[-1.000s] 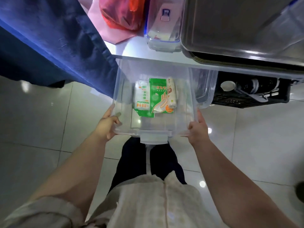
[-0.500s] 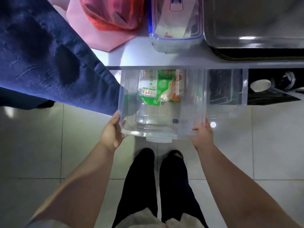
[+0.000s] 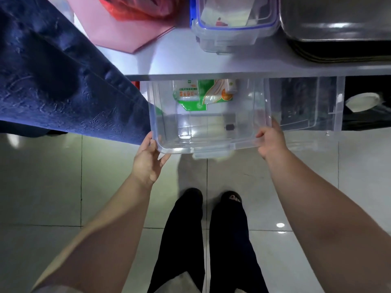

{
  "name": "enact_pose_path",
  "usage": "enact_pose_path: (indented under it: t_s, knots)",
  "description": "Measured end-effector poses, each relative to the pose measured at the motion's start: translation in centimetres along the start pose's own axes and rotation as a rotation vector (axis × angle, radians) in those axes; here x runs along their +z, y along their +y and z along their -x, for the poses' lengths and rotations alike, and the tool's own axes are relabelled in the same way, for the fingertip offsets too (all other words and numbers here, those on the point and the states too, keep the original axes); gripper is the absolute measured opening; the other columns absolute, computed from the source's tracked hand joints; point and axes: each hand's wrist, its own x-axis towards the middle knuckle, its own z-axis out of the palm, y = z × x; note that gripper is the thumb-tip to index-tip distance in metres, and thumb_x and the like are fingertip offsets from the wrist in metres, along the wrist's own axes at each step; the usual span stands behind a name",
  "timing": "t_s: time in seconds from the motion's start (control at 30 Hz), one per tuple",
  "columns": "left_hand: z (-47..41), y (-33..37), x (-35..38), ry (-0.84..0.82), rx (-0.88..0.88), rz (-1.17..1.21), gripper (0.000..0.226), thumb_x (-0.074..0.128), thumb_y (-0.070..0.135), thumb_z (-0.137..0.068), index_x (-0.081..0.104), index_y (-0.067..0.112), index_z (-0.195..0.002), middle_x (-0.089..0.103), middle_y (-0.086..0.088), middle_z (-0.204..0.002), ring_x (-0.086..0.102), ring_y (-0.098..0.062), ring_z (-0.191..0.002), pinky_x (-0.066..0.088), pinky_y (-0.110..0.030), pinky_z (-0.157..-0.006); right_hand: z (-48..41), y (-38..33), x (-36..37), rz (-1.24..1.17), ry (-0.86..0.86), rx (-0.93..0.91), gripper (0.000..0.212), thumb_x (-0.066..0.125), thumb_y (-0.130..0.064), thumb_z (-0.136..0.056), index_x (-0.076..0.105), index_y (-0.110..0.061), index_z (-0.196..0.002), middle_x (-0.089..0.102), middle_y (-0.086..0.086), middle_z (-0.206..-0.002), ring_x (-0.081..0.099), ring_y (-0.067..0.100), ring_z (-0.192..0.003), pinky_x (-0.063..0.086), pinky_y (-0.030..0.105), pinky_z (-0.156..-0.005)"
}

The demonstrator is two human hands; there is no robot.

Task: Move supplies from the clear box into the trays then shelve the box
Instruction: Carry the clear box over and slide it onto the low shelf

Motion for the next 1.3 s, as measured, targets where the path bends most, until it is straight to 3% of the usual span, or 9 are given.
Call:
enact_pose_path:
  t_s: [0.13,0.23,0.37,0.53,0.73,0.87,1.03,1.2,1.3]
  knots:
    - [0.9,0.1,0.5,0.208,0.039,-0.127,0.031,0.048,0.012,-0.098,0.061,0.022,-0.125,0.065,-0.005,-0.106,0.061,-0.018,-0.093,0.053,-0.040,-0.089,1.0,0.8,-0.1,0.044,0.036,-0.013,0.069,0.044,0.014,-0.067,0.061,-0.026,-0.121,0.064,0.000,-0.107,0.055,0.020,-0.088,0.043,0.021,-0.060]
    - [3.2,-0.4,1.8,0.463,0.352,-0.518,0.035,0.062,0.003,-0.084,0.062,0.016,-0.117,0.064,-0.006,-0.106,0.057,-0.018,-0.094,0.047,-0.029,-0.089,2.9,1.9,-1.4,0.018,0.034,0.011,0.052,0.056,0.000,-0.078,0.060,-0.028,-0.121,0.067,0.002,-0.105,0.061,0.018,-0.087,0.049,0.027,-0.069]
    - [7.7,-1.5,7.7,0.246,0.662,-0.832,0.039,0.064,0.003,-0.080,0.061,0.024,-0.112,0.059,0.009,-0.114,0.053,-0.012,-0.109,0.047,-0.034,-0.093,6.2,4.0,-5.1,-0.213,-0.146,0.182,0.042,0.057,-0.015,-0.092,0.049,-0.018,-0.133,0.060,0.005,-0.118,0.059,0.025,-0.108,0.050,0.042,-0.086]
    - [11.3,-4.2,20.8,-0.236,0.487,-0.774,0.030,0.065,0.014,-0.088,0.059,0.026,-0.115,0.058,0.009,-0.119,0.055,-0.013,-0.111,0.047,-0.012,-0.082,8.9,7.1,-11.5,-0.589,-0.165,0.360,0.023,0.037,-0.012,-0.099,0.051,-0.015,-0.118,0.057,0.011,-0.113,0.058,0.028,-0.098,0.049,0.040,-0.081]
    - [11.3,-6.4,34.1,-0.416,0.008,-0.781,0.076,0.075,0.046,-0.075,0.034,0.042,-0.140,0.048,0.000,-0.138,0.053,-0.018,-0.114,0.048,-0.047,-0.098,6.2,6.3,-16.5,-0.952,-0.010,0.420,0.025,0.047,-0.023,-0.095,0.053,-0.012,-0.117,0.054,0.012,-0.127,0.051,0.034,-0.118,0.048,0.048,-0.082]
    - [9.7,-9.1,37.8,-0.352,0.071,-0.946,0.107,0.082,0.048,-0.063,0.014,0.048,-0.145,0.033,-0.005,-0.149,0.048,-0.024,-0.118,0.046,-0.047,-0.096,2.0,6.3,-17.2,-1.053,-0.173,0.383,0.033,0.048,-0.031,-0.095,0.052,-0.018,-0.124,0.046,0.011,-0.138,0.038,0.035,-0.128,0.040,0.053,-0.100]
    - [7.2,-11.1,37.3,-0.268,0.208,-0.828,0.087,0.073,0.008,-0.067,0.036,0.040,-0.139,0.058,-0.003,-0.125,0.064,-0.020,-0.102,0.053,-0.054,-0.086,-3.9,7.0,-17.2,-1.025,-0.223,0.363,0.042,0.049,-0.032,-0.094,0.047,-0.020,-0.134,0.044,0.007,-0.137,0.038,0.032,-0.126,0.030,0.053,-0.110]
    - [6.0,-11.7,37.6,-0.370,0.250,-0.862,0.071,0.074,0.011,-0.068,0.050,0.062,-0.111,0.066,0.010,-0.114,0.069,-0.018,-0.094,0.058,-0.051,-0.072,-10.7,7.7,-16.1,-0.807,-0.245,0.326,0.035,0.050,-0.030,-0.094,0.055,-0.029,-0.128,0.049,0.001,-0.136,0.041,0.028,-0.123,0.034,0.047,-0.104]
    - [5.2,-11.7,37.9,-0.373,0.243,-0.862,0.075,0.063,0.002,-0.063,0.054,0.063,-0.106,0.054,-0.009,-0.126,0.063,-0.038,-0.101,0.039,-0.084,-0.066,-15.1,8.6,-13.9,-0.405,-0.239,0.243,0.034,0.057,-0.028,-0.091,0.059,-0.033,-0.124,0.053,-0.002,-0.134,0.047,0.024,-0.120,0.037,0.040,-0.091]
